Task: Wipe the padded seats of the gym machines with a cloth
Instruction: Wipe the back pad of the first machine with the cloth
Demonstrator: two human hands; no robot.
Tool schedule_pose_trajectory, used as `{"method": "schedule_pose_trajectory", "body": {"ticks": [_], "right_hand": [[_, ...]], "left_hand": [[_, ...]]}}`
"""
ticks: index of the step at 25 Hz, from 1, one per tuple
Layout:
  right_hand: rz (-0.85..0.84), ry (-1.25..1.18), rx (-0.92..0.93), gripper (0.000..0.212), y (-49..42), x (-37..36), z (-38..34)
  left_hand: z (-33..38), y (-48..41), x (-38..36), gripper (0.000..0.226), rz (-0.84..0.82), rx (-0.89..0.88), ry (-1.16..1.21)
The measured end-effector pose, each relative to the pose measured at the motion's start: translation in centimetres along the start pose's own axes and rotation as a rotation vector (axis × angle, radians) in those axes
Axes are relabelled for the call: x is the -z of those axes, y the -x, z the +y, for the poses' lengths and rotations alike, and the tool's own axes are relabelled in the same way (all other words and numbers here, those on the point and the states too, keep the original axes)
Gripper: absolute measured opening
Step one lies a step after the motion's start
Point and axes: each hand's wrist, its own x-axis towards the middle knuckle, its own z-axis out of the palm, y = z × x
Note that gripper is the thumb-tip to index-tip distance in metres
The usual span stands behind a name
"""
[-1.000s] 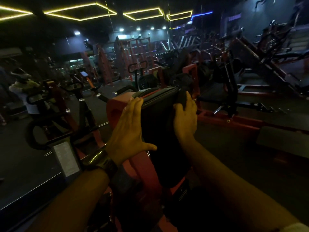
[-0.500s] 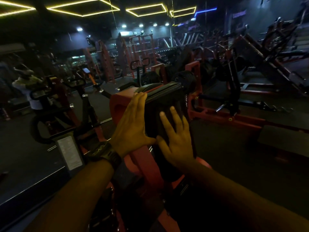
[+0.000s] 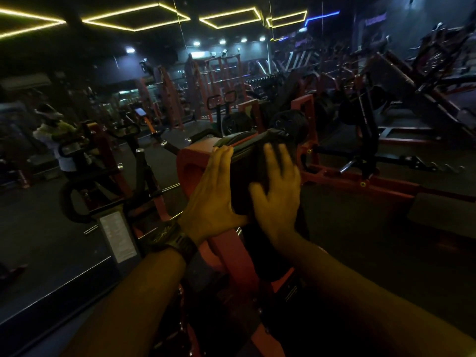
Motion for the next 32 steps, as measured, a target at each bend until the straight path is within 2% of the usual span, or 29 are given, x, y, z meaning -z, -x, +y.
{"method": "schedule_pose_trajectory", "body": {"ticks": [2,3,4,6,7,8,9,10,11,12,13,14,15,16,17,18,19,21,22,23,25,26,27,29,30,31,32], "right_hand": [[-0.088,0.184,0.546,0.068,0.6,0.4,1.9],[-0.102,0.200,0.647,0.067,-0.9,1.1,2.8],[-0.088,0.149,0.521,0.069,-2.4,1.4,3.2],[-0.006,-0.056,0.002,0.074,-3.2,1.0,1.5],[0.014,-0.009,-0.035,0.073,-2.4,0.5,0.6],[-0.001,0.082,0.181,0.069,-1.3,0.3,0.2],[-0.074,0.163,0.502,0.063,-0.5,0.5,1.3],[-0.117,0.218,0.747,0.058,-0.9,0.9,2.6],[-0.116,0.221,0.769,0.056,-2.2,1.4,3.4],[-0.070,0.168,0.574,0.059,-3.3,1.2,3.7],[-0.005,0.011,0.217,0.063,-3.7,1.1,2.5],[0.042,-0.051,-0.063,0.066,-3.3,0.7,1.3],[0.047,-0.026,-0.106,0.068,-2.6,0.3,0.5],[0.017,0.082,0.122,0.067,-1.5,0.2,0.6],[-0.070,0.155,0.430,0.064,-1.3,0.6,2.1],[-0.092,0.198,0.612,0.063,-2.5,1.4,3.3],[-0.089,0.167,0.537,0.064,-4.1,1.9,4.0],[-0.028,-0.047,-0.024,0.069,-5.0,1.8,2.7],[-0.011,-0.045,-0.166,0.070,-4.1,1.4,1.7],[-0.024,0.016,-0.063,0.070,-2.6,1.0,1.1],[-0.116,0.147,0.474,0.067,-0.7,1.4,3.0],[-0.111,0.157,0.564,0.067,-1.7,1.9,3.9],[-0.082,0.102,0.410,0.068,-2.9,1.8,4.5],[-0.024,-0.167,-0.236,0.073,-3.5,1.2,2.6],[-0.018,-0.140,-0.353,0.074,-2.5,0.9,1.7],[-0.034,-0.070,-0.220,0.074,-1.0,0.8,1.4],[-0.096,0.018,0.084,0.072,0.6,1.1,2.2]], "left_hand": [[-0.4,-0.2,0.0,0.134,0.020,-0.034,-0.004],[-0.5,-0.1,0.0,0.135,0.014,-0.033,-0.006],[-0.4,-0.1,0.1,0.139,-0.002,-0.021,-0.012],[-0.1,-0.1,0.1,0.144,-0.016,0.013,-0.004],[0.0,-0.1,0.0,0.143,-0.009,0.014,0.016],[0.1,0.0,0.0,0.139,0.004,-0.003,0.036],[0.0,0.0,0.0,0.136,0.023,-0.030,0.048],[-0.2,-0.1,0.0,0.134,0.032,-0.046,0.047],[-0.2,-0.2,0.1,0.136,0.019,-0.042,0.042],[-0.1,-0.2,0.1,0.140,-0.005,-0.020,0.032],[0.0,-0.1,0.2,0.144,-0.022,0.005,0.023],[0.1,0.0,0.3,0.147,-0.030,0.019,0.018],[0.1,0.1,0.2,0.147,-0.033,0.021,0.013],[0.1,0.2,0.2,0.147,-0.034,0.018,0.007],[0.1,0.1,0.3,0.147,-0.029,0.011,0.003],[0.1,0.1,0.3,0.147,-0.027,0.009,0.000],[0.2,0.0,0.3,0.147,-0.027,0.016,0.000],[0.4,0.0,0.2,0.149,-0.020,0.039,0.004],[0.5,0.1,0.2,0.149,-0.019,0.039,0.005],[0.5,0.2,0.2,0.149,-0.022,0.033,0.005],[0.3,0.2,0.1,0.148,-0.016,0.025,0.006],[0.3,0.2,0.1,0.148,-0.017,0.027,0.005],[0.4,0.1,0.1,0.149,-0.021,0.034,0.002],[0.4,0.0,0.1,0.150,-0.026,0.050,-0.004],[0.4,0.0,0.1,0.151,-0.032,0.052,-0.002],[0.4,0.1,0.1,0.150,-0.035,0.049,0.004],[0.4,0.1,0.1,0.150,-0.033,0.046,0.010]]}}
